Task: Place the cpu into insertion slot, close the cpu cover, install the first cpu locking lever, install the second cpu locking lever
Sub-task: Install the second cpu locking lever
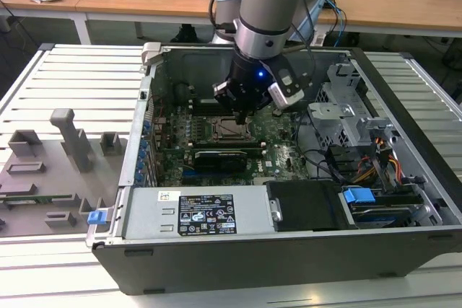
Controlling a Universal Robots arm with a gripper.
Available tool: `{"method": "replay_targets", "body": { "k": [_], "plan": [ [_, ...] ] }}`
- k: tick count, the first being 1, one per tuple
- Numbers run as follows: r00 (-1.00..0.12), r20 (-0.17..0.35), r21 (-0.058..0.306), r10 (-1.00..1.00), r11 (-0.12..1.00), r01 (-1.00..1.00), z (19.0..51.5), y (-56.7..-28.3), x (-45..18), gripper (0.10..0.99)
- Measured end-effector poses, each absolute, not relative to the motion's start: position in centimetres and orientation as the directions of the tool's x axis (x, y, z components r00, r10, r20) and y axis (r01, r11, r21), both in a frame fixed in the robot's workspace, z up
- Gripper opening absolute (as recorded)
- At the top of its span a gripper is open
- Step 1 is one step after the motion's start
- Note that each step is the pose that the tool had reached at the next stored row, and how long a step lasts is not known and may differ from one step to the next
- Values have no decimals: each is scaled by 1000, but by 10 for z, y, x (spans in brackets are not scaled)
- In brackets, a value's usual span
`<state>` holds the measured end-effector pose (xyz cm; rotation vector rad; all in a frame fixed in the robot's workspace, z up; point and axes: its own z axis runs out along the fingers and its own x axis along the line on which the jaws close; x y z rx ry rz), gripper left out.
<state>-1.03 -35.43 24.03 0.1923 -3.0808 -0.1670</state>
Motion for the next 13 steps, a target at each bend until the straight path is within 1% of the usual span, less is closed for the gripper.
{"method": "replay_targets", "body": {
  "k": [2,10,13],
  "plan": [
    [-990,43,115,-131,985,-125,240,-361,-10,106],
    [-988,43,118,-147,983,-142,238,-371,-11,106],
    [-988,43,118,-147,983,-142,238,-373,-20,106]
  ]
}}
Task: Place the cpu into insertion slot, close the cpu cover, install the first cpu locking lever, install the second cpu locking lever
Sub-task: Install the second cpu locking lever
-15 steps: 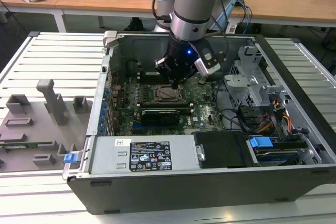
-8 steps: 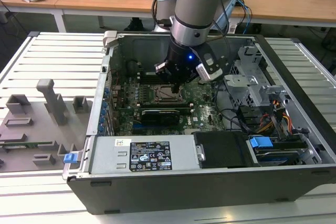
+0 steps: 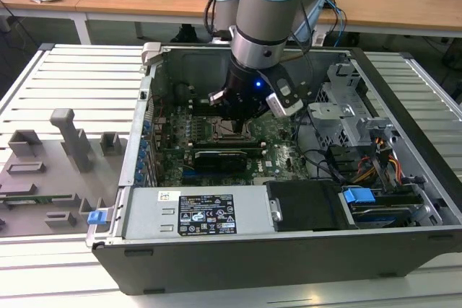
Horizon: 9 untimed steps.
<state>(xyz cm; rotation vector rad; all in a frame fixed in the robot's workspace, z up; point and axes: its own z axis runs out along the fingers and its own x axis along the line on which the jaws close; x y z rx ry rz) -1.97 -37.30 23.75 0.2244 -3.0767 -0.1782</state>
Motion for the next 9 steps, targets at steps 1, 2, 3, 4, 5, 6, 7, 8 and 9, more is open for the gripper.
{"method": "replay_targets", "body": {
  "k": [1,2,3,4,5,6,7,8,9],
  "plan": [
    [-988,43,119,-148,983,-142,238,-373,-23,106],
    [-988,43,120,-148,983,-142,237,-374,-26,106],
    [-988,43,120,-148,983,-142,237,-375,-29,106],
    [-988,43,121,-148,982,-142,237,-376,-32,106],
    [-988,42,122,-148,982,-142,237,-377,-34,106],
    [-988,42,122,-148,982,-142,237,-377,-35,106],
    [-988,42,122,-147,982,-141,237,-377,-37,106],
    [-988,42,123,-145,983,-139,237,-378,-37,106],
    [-989,43,123,-142,983,-136,237,-378,-37,106]
  ]
}}
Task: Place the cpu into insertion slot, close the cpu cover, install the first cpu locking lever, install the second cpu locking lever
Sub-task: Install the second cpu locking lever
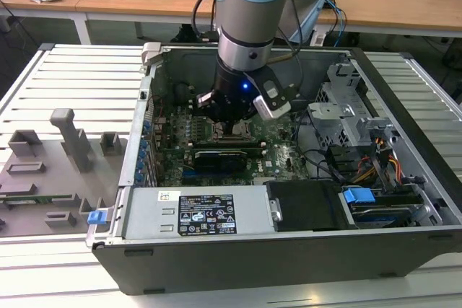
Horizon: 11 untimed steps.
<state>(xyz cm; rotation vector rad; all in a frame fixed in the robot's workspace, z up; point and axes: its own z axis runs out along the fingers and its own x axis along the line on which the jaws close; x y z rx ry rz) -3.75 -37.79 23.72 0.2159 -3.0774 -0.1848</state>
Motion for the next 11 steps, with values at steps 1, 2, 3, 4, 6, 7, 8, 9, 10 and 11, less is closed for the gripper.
{"method": "replay_targets", "body": {
  "k": [1,2,3,4,6,7,8,9,10,11],
  "plan": [
    [-989,43,123,-139,983,-133,237,-378,-38,106],
    [-990,43,125,-136,984,-130,237,-379,-38,106],
    [-990,43,127,-135,984,-128,237,-380,-38,106],
    [-990,42,129,-134,983,-127,237,-381,-38,106],
    [-990,42,134,-133,983,-127,237,-384,-39,106],
    [-990,41,136,-133,983,-127,237,-385,-40,106],
    [-990,41,139,-134,982,-127,237,-386,-42,106],
    [-990,40,144,-134,981,-127,237,-387,-45,106],
    [-990,40,147,-134,981,-127,237,-387,-47,106],
    [-990,40,149,-134,981,-127,237,-387,-48,106]
  ]
}}
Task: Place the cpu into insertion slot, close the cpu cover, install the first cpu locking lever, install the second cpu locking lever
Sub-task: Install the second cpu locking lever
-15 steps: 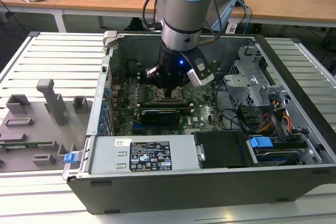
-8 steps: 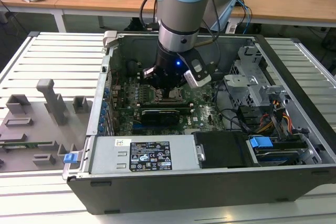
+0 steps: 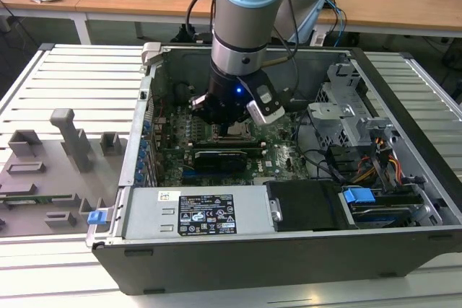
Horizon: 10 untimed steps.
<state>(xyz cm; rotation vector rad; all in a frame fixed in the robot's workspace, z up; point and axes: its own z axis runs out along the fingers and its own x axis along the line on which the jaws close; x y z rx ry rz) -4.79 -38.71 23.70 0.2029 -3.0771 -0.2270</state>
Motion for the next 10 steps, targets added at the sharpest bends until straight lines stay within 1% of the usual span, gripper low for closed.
{"method": "replay_targets", "body": {
  "k": [8,10],
  "plan": [
    [-990,38,160,-135,979,-127,224,-387,-53,106],
    [-990,33,198,-136,972,-127,223,-391,-54,106]
  ]
}}
